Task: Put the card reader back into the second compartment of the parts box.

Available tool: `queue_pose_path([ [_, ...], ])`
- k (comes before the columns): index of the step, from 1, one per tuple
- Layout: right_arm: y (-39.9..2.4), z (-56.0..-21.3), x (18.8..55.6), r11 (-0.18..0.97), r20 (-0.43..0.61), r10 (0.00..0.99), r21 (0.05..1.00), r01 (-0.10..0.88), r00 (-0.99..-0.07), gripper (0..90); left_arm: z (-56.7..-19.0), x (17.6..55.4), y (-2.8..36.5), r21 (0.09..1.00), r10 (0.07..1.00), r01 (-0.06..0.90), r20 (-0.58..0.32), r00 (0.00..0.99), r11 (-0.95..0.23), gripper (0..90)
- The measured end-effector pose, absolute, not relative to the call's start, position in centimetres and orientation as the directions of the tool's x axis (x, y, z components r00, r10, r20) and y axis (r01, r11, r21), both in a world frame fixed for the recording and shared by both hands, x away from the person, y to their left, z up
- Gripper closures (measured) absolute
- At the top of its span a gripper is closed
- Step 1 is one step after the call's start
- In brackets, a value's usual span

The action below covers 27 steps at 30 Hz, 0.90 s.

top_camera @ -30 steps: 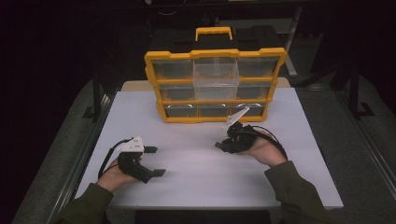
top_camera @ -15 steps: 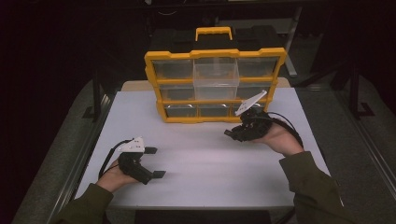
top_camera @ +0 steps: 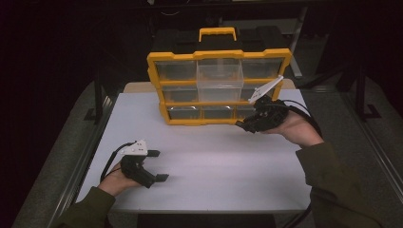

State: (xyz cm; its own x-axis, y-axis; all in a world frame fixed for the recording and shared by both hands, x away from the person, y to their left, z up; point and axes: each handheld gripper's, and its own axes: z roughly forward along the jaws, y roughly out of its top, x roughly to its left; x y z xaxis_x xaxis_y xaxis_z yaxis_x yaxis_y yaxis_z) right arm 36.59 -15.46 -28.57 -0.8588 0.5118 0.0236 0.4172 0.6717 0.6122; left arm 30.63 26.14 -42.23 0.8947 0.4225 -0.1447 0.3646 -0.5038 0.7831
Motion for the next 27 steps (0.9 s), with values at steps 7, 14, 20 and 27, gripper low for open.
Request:
queue_pose_path([
  [7, -16.6, -26.3, 36.9, 0.660, 0.021, 0.528, 0.619, 0.425, -0.849, 72.2, -42.2, 30.6, 26.1, 0.783, 0.423, 0.365, -0.146, 0.895, -0.503, 0.0],
  [14, -17.4, -24.1, 37.0, 0.656, 0.015, 0.535, 0.623, 0.426, -0.845, 72.2, -42.2, 30.6, 26.1, 0.781, 0.420, 0.365, -0.147, 0.896, -0.506, 0.0],
  [20, -18.2, -21.9, 37.2, 0.646, 0.011, 0.540, 0.636, 0.422, -0.842, 72.2, -42.2, 30.6, 26.1, 0.780, 0.422, 0.369, -0.149, 0.894, -0.505, 0.0],
  [27, -18.8, -19.1, 37.5, 0.632, 0.004, 0.545, 0.655, 0.414, -0.839, 72.2, -42.2, 30.6, 26.1, 0.778, 0.421, 0.371, -0.152, 0.894, -0.507, 0.0],
])
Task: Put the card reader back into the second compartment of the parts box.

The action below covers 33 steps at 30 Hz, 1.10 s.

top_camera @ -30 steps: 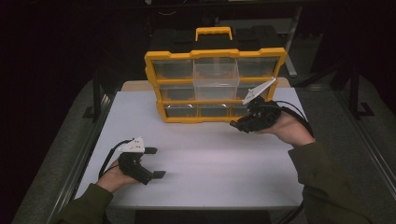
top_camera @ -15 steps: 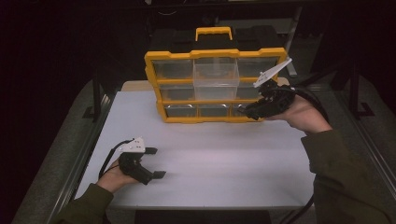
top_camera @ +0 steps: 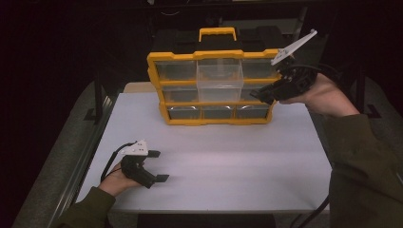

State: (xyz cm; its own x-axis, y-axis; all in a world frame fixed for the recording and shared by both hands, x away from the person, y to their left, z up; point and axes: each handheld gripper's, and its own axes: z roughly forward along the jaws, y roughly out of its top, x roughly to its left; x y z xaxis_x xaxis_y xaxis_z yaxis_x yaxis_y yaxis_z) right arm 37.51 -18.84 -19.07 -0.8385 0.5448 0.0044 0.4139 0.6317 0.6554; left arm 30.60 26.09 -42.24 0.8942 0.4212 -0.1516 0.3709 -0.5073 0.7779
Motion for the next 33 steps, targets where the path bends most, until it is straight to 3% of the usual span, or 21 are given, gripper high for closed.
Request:
queue_pose_path([
  [18, -16.0, -13.7, 39.5, 0.621, -0.017, 0.523, 0.693, 0.367, -0.852, 72.1, -42.3, 30.6, 26.1, 0.778, 0.421, 0.372, -0.153, 0.894, -0.507, 0.0],
  [33, -11.5, -14.0, 42.3, 0.632, -0.008, 0.496, 0.689, 0.355, -0.868, 72.0, -42.2, 30.6, 26.2, 0.778, 0.420, 0.371, -0.154, 0.894, -0.506, 0.0],
])
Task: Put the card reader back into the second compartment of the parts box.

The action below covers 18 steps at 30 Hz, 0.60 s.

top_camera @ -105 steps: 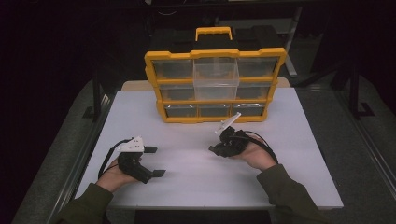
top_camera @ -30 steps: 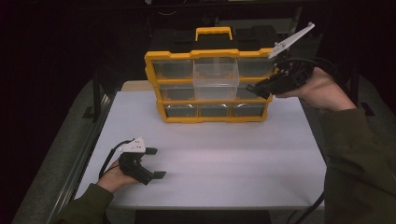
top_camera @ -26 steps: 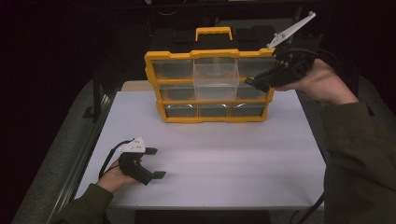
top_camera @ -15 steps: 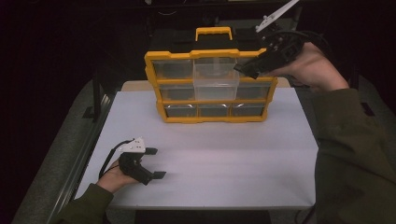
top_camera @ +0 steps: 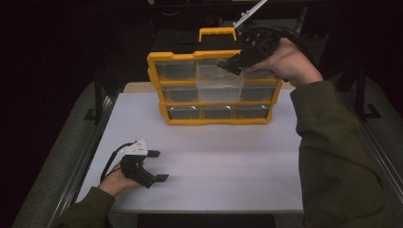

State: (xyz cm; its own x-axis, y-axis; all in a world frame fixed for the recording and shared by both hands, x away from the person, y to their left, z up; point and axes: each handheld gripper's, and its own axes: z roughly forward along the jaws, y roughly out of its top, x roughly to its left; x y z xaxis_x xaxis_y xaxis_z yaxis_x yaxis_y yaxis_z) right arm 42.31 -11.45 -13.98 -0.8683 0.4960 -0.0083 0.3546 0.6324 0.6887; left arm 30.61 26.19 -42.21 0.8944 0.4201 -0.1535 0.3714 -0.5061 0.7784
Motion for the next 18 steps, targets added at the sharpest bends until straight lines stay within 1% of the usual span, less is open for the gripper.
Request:
queue_pose_path([
  [6, -9.9, -15.0, 43.3, 0.639, 0.010, 0.482, 0.680, 0.360, -0.876, 71.2, -42.2, 30.6, 26.2, 0.779, 0.420, 0.372, -0.155, 0.894, -0.504, 0.0],
  [7, -9.6, -15.2, 43.4, 0.640, 0.014, 0.483, 0.677, 0.364, -0.875, 68.9, -42.2, 30.6, 26.2, 0.780, 0.420, 0.372, -0.155, 0.894, -0.504, 0.0],
  [8, -9.5, -15.3, 43.4, 0.635, 0.014, 0.487, 0.680, 0.366, -0.873, 63.1, -42.2, 30.5, 26.2, 0.780, 0.420, 0.372, -0.155, 0.894, -0.504, 0.0],
  [9, -9.4, -15.4, 43.4, 0.631, 0.010, 0.491, 0.685, 0.364, -0.871, 59.6, -42.2, 30.5, 26.2, 0.780, 0.420, 0.372, -0.156, 0.894, -0.504, 0.0],
  [10, -9.4, -15.4, 43.4, 0.628, 0.013, 0.495, 0.686, 0.368, -0.869, 58.2, -42.2, 30.5, 26.2, 0.780, 0.420, 0.373, -0.157, 0.894, -0.503, 0.0],
  [12, -9.5, -15.3, 43.2, 0.627, 0.006, 0.500, 0.687, 0.367, -0.866, 52.3, -42.2, 30.5, 26.3, 0.780, 0.420, 0.373, -0.157, 0.894, -0.503, 0.0],
  [18, -11.4, -14.7, 42.4, 0.584, 0.018, 0.538, 0.713, 0.387, -0.843, 44.6, -42.2, 30.5, 26.2, 0.780, 0.420, 0.374, -0.158, 0.893, -0.502, 0.0],
])
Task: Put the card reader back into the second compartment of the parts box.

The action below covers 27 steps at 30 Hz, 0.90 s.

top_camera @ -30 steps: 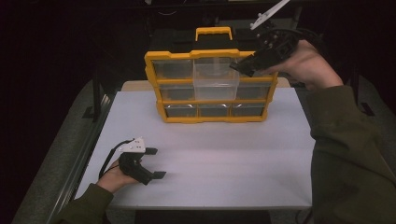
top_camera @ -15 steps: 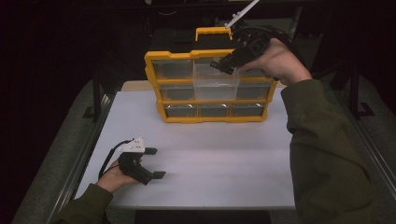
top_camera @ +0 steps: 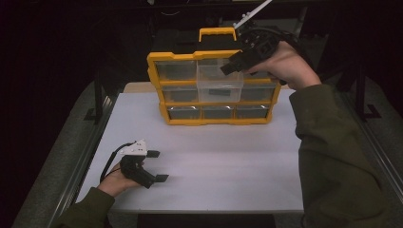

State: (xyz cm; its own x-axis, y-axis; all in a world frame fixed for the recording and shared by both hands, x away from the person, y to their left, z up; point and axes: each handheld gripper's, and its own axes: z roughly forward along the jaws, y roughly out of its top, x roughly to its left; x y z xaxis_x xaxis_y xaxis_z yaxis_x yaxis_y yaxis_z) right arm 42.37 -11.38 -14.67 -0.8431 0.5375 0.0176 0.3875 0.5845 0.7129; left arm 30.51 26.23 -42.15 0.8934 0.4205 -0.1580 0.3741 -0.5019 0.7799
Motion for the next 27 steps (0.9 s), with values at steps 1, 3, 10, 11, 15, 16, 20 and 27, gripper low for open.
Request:
queue_pose_path([
  [1, -11.7, -14.7, 42.2, 0.581, 0.016, 0.540, 0.716, 0.387, -0.841, 43.0, -42.2, 30.5, 26.2, 0.779, 0.421, 0.374, -0.157, 0.893, -0.503, 0.0],
  [3, -12.3, -14.8, 42.0, 0.578, 0.022, 0.544, 0.715, 0.394, -0.839, 41.0, -42.2, 30.5, 26.2, 0.779, 0.421, 0.374, -0.157, 0.893, -0.503, 0.0],
  [10, -13.9, -15.7, 40.9, 0.582, 0.019, 0.549, 0.709, 0.398, -0.836, 33.4, -42.2, 30.6, 26.2, 0.779, 0.424, 0.377, -0.158, 0.892, -0.501, 0.0],
  [11, -14.1, -15.9, 40.8, 0.579, 0.016, 0.553, 0.712, 0.398, -0.833, 32.2, -42.2, 30.6, 26.2, 0.779, 0.424, 0.377, -0.159, 0.892, -0.501, 0.0],
  [15, -14.7, -16.6, 40.1, 0.563, 0.025, 0.561, 0.721, 0.403, -0.828, 26.7, -42.2, 30.5, 26.2, 0.779, 0.424, 0.378, -0.160, 0.892, -0.501, 0.0],
  [16, -14.9, -16.8, 40.0, 0.562, 0.030, 0.559, 0.721, 0.405, -0.828, 25.3, -42.2, 30.5, 26.2, 0.779, 0.424, 0.378, -0.160, 0.892, -0.501, 0.0],
  [20, -15.2, -18.1, 39.7, 0.556, 0.039, 0.562, 0.722, 0.412, -0.827, 20.6, -42.2, 30.5, 26.3, 0.781, 0.428, 0.381, -0.163, 0.889, -0.495, 0.0],
  [27, -15.8, -20.5, 39.1, 0.545, 0.050, 0.568, 0.725, 0.421, -0.821, 18.0, -42.2, 30.6, 26.2, 0.781, 0.426, 0.380, -0.163, 0.890, -0.495, 0.0],
])
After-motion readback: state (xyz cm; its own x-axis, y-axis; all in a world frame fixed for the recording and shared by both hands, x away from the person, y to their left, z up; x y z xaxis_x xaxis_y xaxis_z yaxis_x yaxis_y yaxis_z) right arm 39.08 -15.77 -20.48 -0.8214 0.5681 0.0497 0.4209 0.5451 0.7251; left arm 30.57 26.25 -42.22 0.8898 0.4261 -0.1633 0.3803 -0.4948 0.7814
